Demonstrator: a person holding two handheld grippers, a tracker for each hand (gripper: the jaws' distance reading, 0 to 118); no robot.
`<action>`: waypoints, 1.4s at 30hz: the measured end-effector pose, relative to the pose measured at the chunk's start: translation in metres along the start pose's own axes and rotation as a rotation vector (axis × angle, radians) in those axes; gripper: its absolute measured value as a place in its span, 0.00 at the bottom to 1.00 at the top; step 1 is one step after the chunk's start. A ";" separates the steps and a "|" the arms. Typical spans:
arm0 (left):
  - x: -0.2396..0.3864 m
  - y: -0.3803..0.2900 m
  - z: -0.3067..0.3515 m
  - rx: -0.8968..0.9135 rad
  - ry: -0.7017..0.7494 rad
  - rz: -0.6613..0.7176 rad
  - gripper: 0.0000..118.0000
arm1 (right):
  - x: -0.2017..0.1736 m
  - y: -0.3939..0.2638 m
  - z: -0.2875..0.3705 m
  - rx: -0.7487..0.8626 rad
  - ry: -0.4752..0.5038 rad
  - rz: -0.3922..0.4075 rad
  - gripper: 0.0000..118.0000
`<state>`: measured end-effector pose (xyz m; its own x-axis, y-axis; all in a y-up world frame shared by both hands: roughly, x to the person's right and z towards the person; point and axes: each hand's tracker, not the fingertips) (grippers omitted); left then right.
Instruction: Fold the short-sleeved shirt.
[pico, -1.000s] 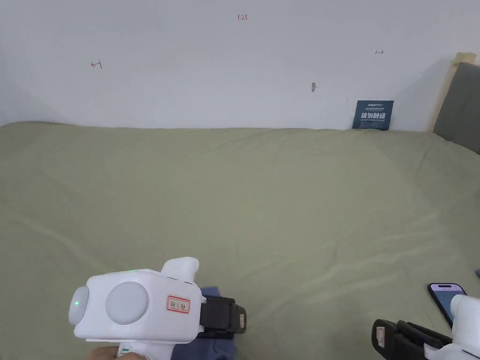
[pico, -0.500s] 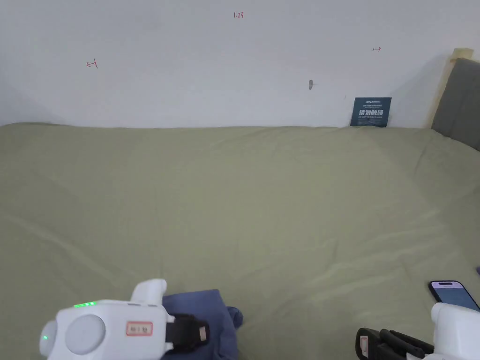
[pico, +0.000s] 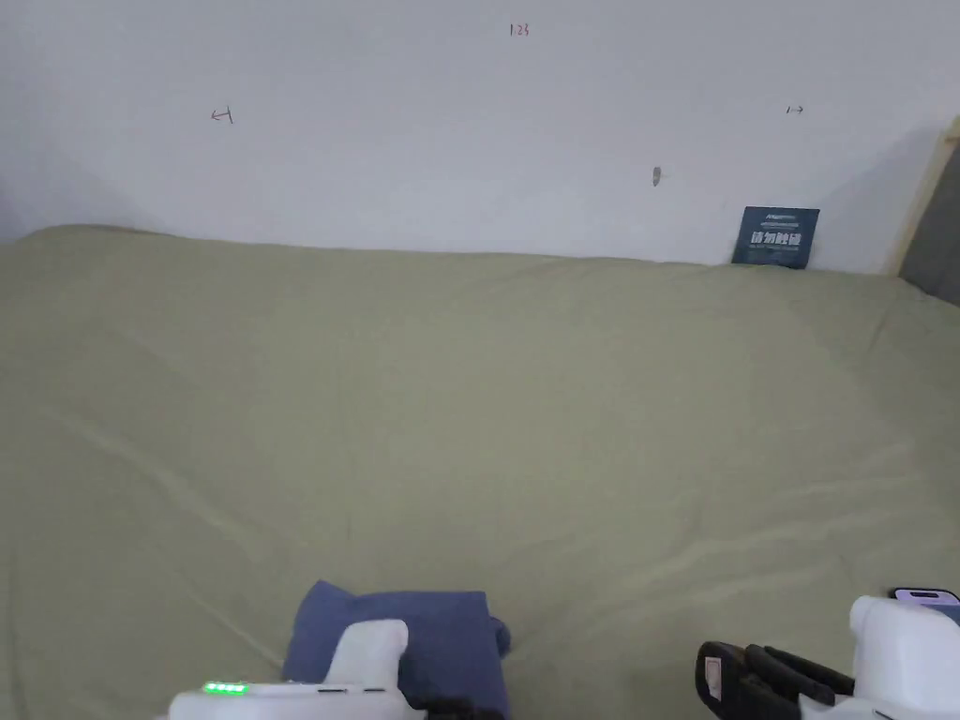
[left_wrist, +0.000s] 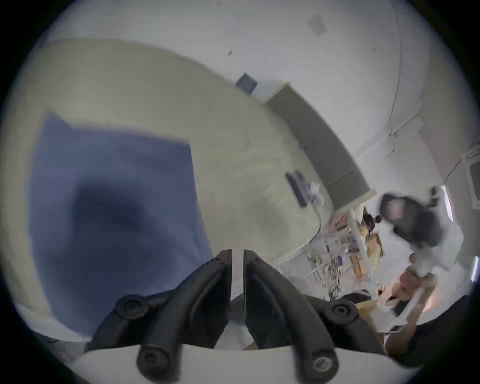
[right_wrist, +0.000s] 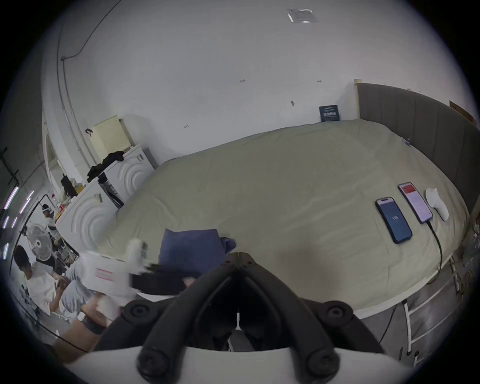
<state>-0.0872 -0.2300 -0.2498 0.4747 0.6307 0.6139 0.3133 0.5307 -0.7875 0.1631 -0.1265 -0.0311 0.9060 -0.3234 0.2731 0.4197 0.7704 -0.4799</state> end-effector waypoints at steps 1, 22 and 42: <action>0.003 0.005 0.019 0.057 0.018 -0.011 0.08 | -0.002 0.002 -0.005 -0.001 0.018 0.014 0.01; -0.112 0.002 0.137 0.213 0.297 0.237 0.05 | 0.006 -0.062 -0.279 -0.378 0.658 -0.316 0.00; -0.157 0.009 -0.004 0.020 -0.187 0.358 0.81 | 0.036 -0.079 -0.287 -0.355 0.697 -0.420 0.00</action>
<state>-0.1559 -0.3263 -0.3537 0.3922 0.8690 0.3016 0.1381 0.2686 -0.9533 0.1781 -0.3564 -0.2228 0.4526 -0.8912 -0.0290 0.6126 0.3343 -0.7162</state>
